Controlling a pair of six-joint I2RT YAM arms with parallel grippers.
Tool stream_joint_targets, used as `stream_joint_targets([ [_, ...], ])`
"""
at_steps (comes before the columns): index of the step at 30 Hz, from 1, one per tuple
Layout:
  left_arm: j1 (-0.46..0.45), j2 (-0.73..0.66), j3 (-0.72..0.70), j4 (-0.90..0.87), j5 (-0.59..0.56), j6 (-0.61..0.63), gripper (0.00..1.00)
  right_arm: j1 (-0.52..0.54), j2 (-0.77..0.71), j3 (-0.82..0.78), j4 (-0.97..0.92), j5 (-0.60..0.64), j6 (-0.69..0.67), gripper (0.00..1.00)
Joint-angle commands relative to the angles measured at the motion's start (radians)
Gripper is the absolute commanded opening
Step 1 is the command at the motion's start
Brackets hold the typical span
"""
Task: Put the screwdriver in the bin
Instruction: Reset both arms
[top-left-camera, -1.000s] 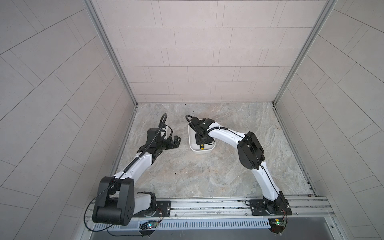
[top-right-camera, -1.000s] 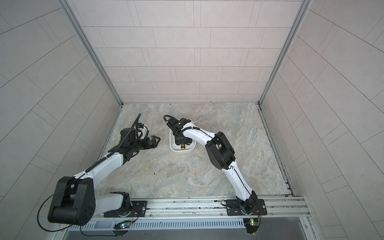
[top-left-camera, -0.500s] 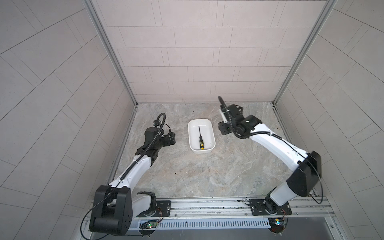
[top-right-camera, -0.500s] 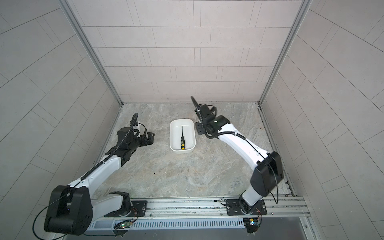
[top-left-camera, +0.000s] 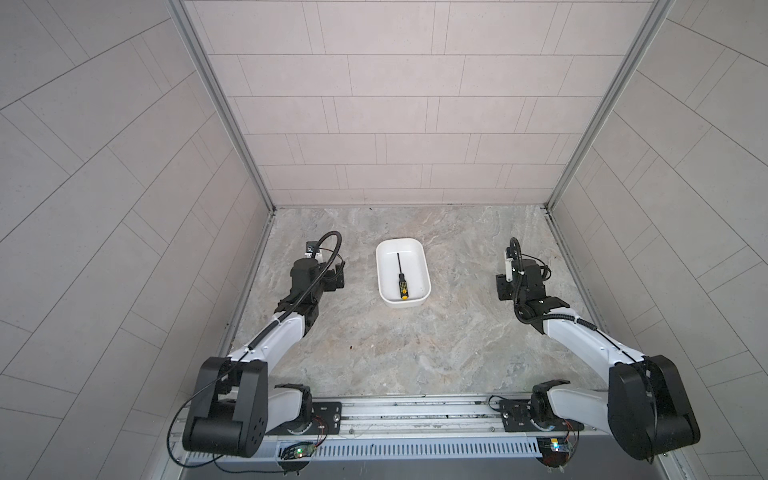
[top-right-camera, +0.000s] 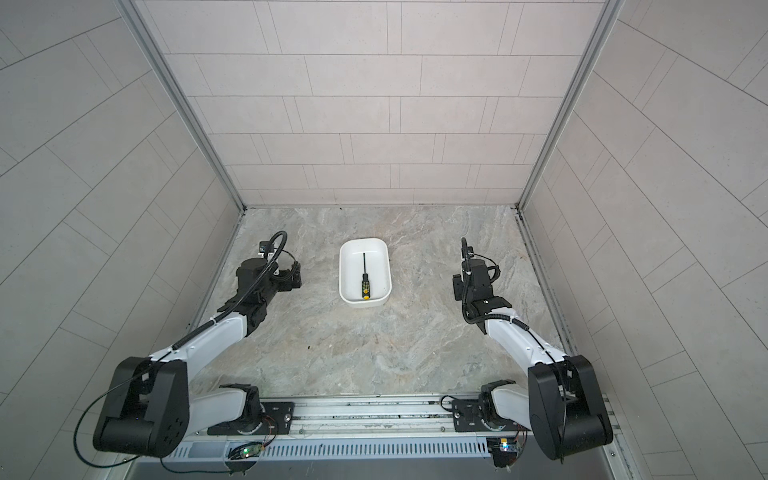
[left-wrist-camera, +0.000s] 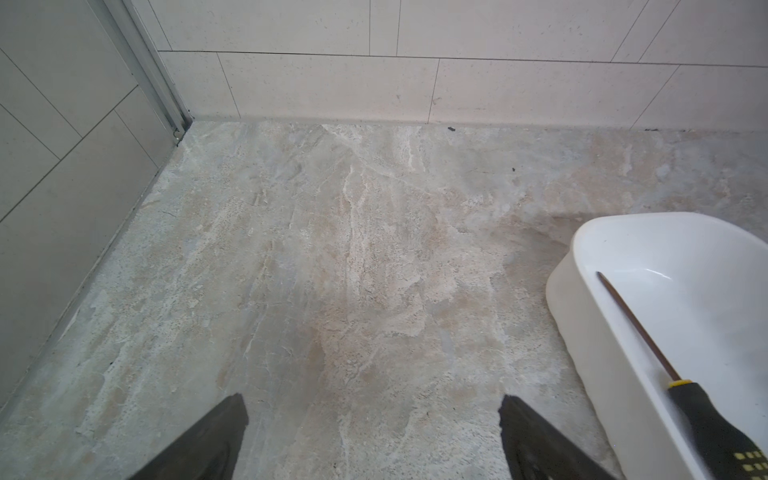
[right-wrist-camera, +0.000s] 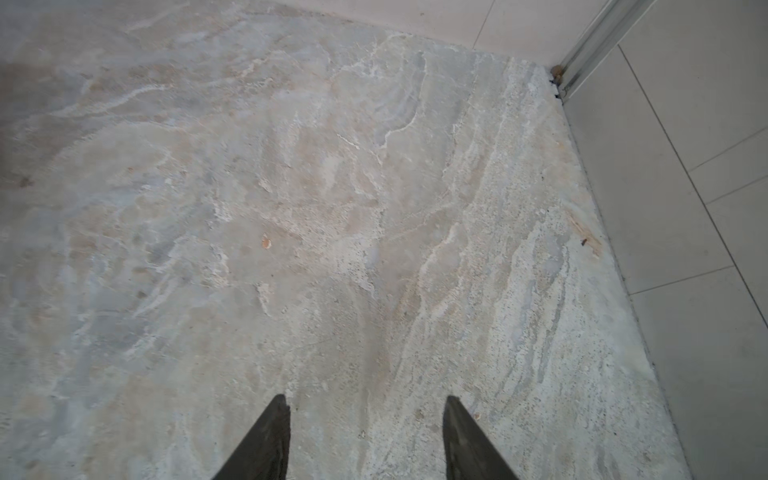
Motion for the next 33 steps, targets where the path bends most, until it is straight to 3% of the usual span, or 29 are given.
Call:
stream_joint_targets([
  [1, 0.001, 0.021, -0.010, 0.088, -0.032, 0.056, 1.00, -0.041, -0.009, -0.070, 0.275, 0.045, -0.029, 0.53],
  [15, 0.010, 0.012, -0.024, 0.104, -0.012, 0.074, 1.00, -0.070, 0.306, -0.140, 0.700, 0.102, 0.022, 0.53],
  [20, 0.010, 0.009, -0.049, 0.109, -0.033, 0.087, 1.00, -0.067, 0.306, -0.123, 0.662, 0.106, 0.025, 0.53],
  [33, 0.047, 0.224, -0.021, 0.229, 0.029, 0.120, 1.00, -0.067, 0.310, -0.109, 0.642, 0.101, 0.021, 0.54],
])
